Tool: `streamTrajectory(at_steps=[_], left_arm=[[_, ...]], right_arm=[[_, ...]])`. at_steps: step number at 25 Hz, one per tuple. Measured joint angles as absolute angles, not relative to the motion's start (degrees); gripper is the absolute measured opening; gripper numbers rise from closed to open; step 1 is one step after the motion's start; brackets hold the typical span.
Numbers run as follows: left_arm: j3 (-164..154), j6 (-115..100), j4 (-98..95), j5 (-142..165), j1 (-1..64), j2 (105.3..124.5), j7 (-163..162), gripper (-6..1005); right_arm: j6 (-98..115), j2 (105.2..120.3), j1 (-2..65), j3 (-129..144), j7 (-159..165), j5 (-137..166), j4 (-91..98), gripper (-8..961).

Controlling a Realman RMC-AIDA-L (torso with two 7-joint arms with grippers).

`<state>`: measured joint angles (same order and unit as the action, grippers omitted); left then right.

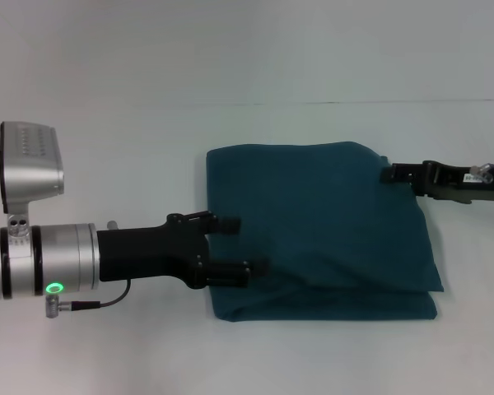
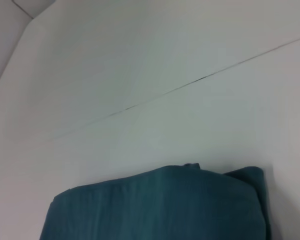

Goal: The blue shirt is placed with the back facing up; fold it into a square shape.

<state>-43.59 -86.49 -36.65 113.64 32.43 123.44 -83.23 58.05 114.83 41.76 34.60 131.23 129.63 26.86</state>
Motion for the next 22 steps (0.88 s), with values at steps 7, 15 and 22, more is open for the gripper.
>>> streamTrajectory(at_steps=[7,15,22], left_arm=[[-43.6,-85.7,-36.7,113.6,32.4,123.33,-83.2,937],[-43.6,-85.2,-36.6,113.6,32.4,123.31,-83.2,936],[-43.6,-85.0,-36.4,113.6,32.4,123.31,-83.1,936]], right_arm=[[56.0,115.42,42.1,34.4,130.9,129.5,26.0,782],[52.7,116.26,42.1,34.5,128.8,126.7,26.1,582],[51.9,116.45,42.2,34.7,126.0,125.0,25.9,339]])
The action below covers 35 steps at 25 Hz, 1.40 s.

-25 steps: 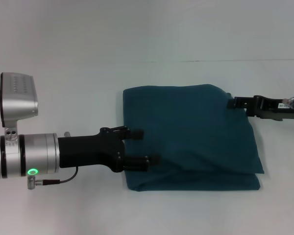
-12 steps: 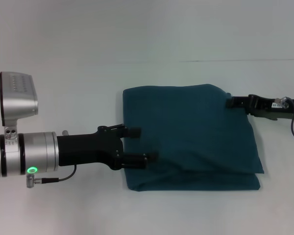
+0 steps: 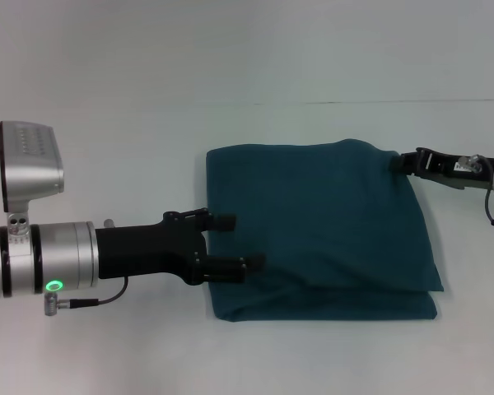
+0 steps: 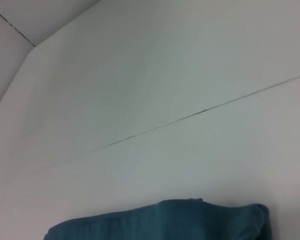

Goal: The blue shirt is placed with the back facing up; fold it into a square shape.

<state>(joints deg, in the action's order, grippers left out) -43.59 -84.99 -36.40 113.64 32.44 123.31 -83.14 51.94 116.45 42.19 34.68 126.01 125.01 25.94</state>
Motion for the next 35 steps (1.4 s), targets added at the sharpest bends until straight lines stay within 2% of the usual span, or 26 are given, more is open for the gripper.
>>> streamTrajectory(at_steps=[12,17,28,35], left_arm=[[-43.6,-84.7,-36.4,113.6,32.4,123.31,-83.1,937],[-43.6,-84.4,-36.3,113.6,32.4,123.31,-83.2,937],[-43.6,-83.8,-36.2,113.6,32.8,123.48,-83.5,936],[-43.6,-83.7,-36.2,113.6,33.0,123.58,-83.6,936]], right_arm=[[48.8,117.25,42.8,36.1,124.8,125.0,25.8,5],[46.3,117.96,42.9,36.1,122.5,124.9,26.3,5],[43.9,117.92,43.0,36.3,118.6,123.1,26.2,5],[43.9,117.93,42.7,36.3,118.6,123.1,26.0,63]])
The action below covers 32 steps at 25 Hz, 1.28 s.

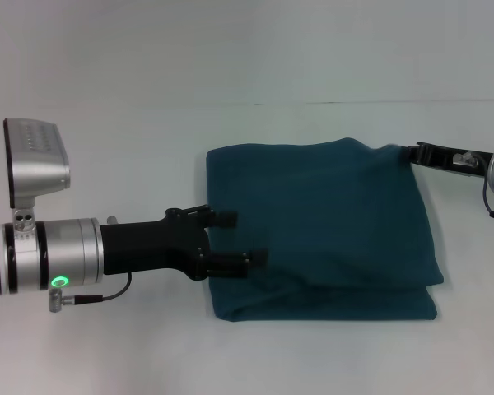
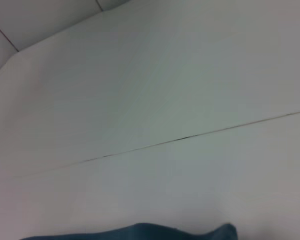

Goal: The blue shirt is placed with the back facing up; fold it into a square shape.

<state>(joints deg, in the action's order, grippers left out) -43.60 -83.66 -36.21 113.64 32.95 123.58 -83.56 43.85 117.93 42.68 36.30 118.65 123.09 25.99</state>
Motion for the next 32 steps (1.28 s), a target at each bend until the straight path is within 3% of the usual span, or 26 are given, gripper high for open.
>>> streamTrajectory(at_steps=[7,23,32], left_arm=[[-43.6,-83.6,-36.2,113.6,32.9,123.58,-83.6,936],[-42.3,-83.4,-36.2,113.6,32.9,123.65,-83.7,937],[-42.3,-82.9,-36.2,113.6,32.9,123.72,-83.7,937]], right_arm=[[43.7,117.91,41.9,35.7,118.1,122.9,26.5,120],[61.1,116.28,33.6,35.6,118.5,120.7,34.7,806],[70.0,114.68,30.8,35.6,119.0,120.6,36.2,803]])
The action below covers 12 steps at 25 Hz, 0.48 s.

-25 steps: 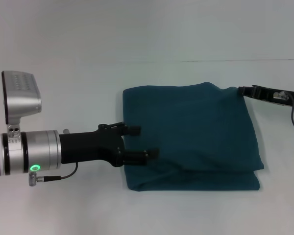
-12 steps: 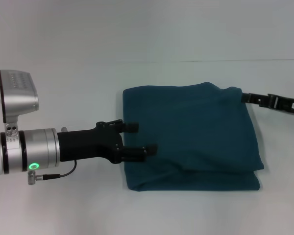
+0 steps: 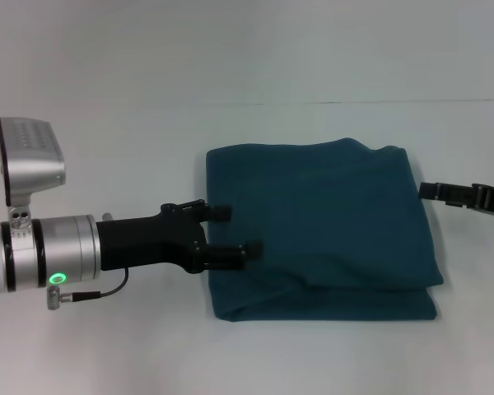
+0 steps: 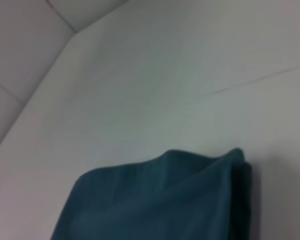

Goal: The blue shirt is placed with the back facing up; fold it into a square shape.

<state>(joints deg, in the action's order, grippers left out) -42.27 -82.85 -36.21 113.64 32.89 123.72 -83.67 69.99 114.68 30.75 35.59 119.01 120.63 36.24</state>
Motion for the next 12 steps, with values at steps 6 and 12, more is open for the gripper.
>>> streamTrajectory(at_steps=[6,12], left_arm=[[-42.3,-82.8,-36.2,113.6,33.0,123.75,-83.6,937],[-42.3,-82.7,-36.2,113.6,33.0,123.75,-83.5,937]], right_arm=[[76.3,111.97,30.6,36.3,123.1,122.0,35.3,802],[77.3,109.79,31.6,36.4,125.4,122.8,30.7,800]])
